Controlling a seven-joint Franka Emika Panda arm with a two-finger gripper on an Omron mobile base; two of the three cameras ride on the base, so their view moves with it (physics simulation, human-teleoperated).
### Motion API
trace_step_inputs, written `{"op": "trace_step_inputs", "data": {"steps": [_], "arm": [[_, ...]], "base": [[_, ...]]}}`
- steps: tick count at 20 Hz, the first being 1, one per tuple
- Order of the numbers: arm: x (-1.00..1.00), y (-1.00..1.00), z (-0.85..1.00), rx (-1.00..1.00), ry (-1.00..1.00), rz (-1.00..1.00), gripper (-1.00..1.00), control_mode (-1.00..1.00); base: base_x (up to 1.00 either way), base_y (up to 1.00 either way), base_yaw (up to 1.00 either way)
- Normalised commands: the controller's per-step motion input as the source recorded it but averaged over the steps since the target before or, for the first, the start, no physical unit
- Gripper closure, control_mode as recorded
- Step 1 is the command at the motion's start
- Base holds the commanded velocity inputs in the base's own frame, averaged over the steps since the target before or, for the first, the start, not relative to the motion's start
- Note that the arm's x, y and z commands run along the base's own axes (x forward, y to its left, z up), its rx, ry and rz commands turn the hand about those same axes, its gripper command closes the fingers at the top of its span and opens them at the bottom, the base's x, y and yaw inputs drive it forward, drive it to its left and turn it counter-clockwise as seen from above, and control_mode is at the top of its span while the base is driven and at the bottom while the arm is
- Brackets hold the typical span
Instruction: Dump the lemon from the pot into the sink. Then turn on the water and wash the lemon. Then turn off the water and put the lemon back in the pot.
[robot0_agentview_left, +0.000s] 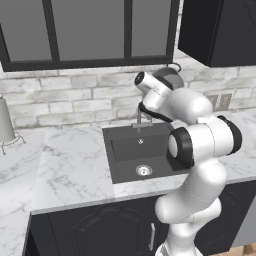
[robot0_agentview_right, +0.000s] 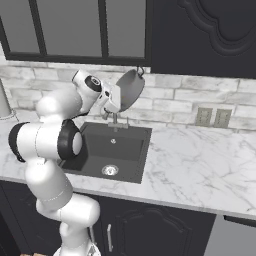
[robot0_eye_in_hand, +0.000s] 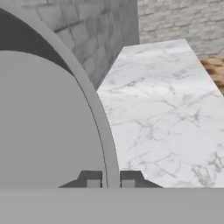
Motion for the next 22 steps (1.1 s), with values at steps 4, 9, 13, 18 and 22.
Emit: {"op": "trace_step_inputs", "data": {"steps": [4,9,13,18,22], "arm": [[0.00,0.00,0.06,-0.16,0.00,0.00,1.00,-1.00],[0.00,-0.06,0.02,-0.16,0.00,0.00,1.00,-1.00],[0.00,-0.16,0.00,-0.18,0.00,-0.02,1.00,-1.00],[0.00,-0.12,0.00,-0.24,0.00,-0.07,1.00,-1.00],[0.00,-0.01,0.00,-0.26,0.00,-0.11,1.00,-1.00]], "base": [[0.00,0.00,0.00],[0.00,0.00,0.00],[0.00,0.00,0.00],[0.00,0.00,0.00],[0.00,0.00,0.00]]}}
